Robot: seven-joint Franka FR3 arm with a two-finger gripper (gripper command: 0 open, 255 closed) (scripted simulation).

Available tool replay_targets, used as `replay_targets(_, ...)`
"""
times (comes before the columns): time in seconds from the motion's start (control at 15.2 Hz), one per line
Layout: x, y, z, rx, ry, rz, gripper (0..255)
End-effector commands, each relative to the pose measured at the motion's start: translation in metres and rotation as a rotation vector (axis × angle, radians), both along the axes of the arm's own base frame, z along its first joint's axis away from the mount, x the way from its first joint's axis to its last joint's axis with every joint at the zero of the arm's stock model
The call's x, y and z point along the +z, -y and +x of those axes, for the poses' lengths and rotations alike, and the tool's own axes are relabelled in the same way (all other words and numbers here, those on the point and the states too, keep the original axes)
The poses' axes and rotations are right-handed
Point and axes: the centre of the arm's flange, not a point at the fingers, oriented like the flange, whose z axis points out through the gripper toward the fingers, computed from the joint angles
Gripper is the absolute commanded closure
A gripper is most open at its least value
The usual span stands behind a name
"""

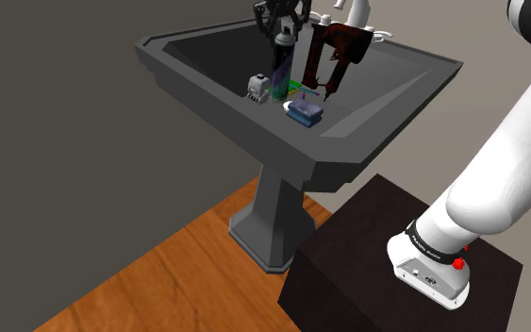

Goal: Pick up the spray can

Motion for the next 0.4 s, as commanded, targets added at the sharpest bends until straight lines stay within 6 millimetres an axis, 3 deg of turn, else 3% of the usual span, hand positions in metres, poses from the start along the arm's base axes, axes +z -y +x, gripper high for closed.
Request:
replay_targets(0.0,0.011,0.001,-0.001,0.0,0.0,0.0,255)
replay_targets(0.33,0.028,0.001,-0.001,0.0,0.0,0.0,255)
